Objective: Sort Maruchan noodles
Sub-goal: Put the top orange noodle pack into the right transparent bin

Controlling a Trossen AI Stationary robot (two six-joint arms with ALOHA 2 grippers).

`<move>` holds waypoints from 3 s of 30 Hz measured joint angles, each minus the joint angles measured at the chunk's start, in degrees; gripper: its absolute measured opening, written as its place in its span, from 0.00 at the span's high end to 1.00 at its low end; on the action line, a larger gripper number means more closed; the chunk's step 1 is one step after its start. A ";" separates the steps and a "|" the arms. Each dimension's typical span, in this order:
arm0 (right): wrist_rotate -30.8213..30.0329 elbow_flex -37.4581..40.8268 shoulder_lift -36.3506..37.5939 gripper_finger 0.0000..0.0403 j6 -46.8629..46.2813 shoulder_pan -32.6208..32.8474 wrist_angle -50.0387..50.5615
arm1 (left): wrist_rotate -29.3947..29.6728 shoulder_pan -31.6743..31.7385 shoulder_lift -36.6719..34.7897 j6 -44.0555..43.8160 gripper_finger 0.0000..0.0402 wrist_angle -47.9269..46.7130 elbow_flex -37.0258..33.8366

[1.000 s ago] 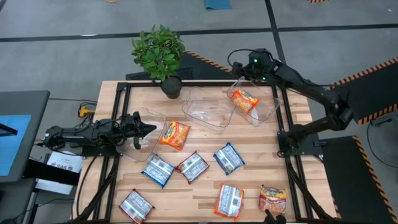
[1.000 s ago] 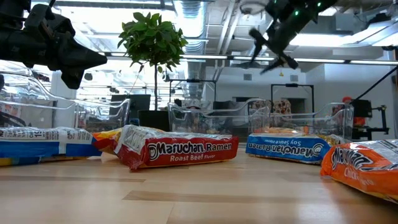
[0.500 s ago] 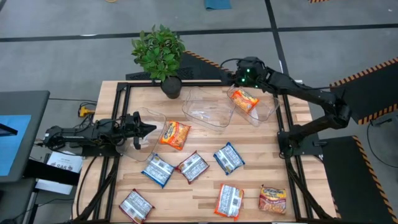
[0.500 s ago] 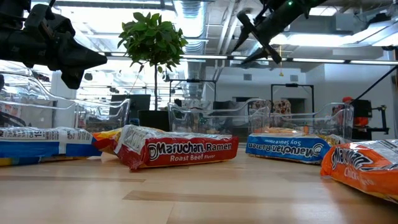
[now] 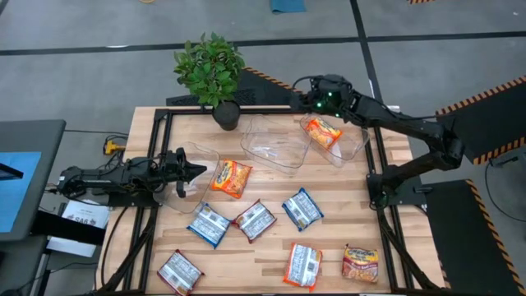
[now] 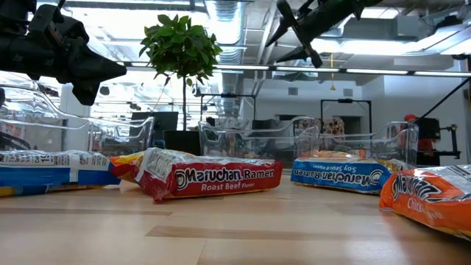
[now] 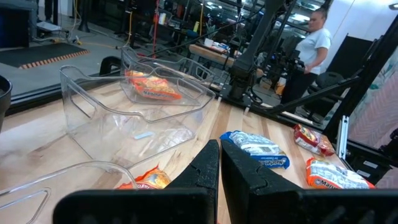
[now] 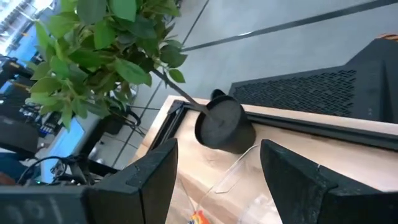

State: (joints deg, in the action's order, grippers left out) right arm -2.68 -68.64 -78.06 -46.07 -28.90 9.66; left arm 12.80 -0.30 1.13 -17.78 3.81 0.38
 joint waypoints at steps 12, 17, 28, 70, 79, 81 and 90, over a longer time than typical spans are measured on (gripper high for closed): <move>1.32 0.00 0.00 0.37 0.01 0.04 -0.07 | 0.00 0.00 0.00 0.00 1.00 0.00 0.00; 1.36 0.00 0.00 0.37 0.05 0.01 -0.07 | 0.00 0.01 0.00 0.00 1.00 0.00 0.00; 4.54 0.00 0.00 0.37 0.42 -0.01 -0.09 | 0.00 0.02 0.00 0.00 1.00 0.00 0.00; 23.89 0.04 -0.02 0.37 27.04 9.02 18.17 | 0.02 0.00 -0.01 0.01 1.00 -0.01 0.00; 23.89 0.04 0.02 0.37 37.81 12.33 35.46 | 0.02 0.01 0.00 0.00 1.00 -0.01 0.00; 23.88 0.04 0.04 0.37 38.90 13.47 37.06 | 0.02 0.00 0.00 0.00 1.00 -0.02 0.00; 23.88 0.15 0.08 0.37 40.54 18.34 37.97 | 0.02 0.00 0.00 0.00 1.00 -0.02 0.00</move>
State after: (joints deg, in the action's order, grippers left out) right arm 21.20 -68.49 -77.98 -5.53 -10.56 47.63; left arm 12.82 -0.30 1.13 -17.78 3.79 0.38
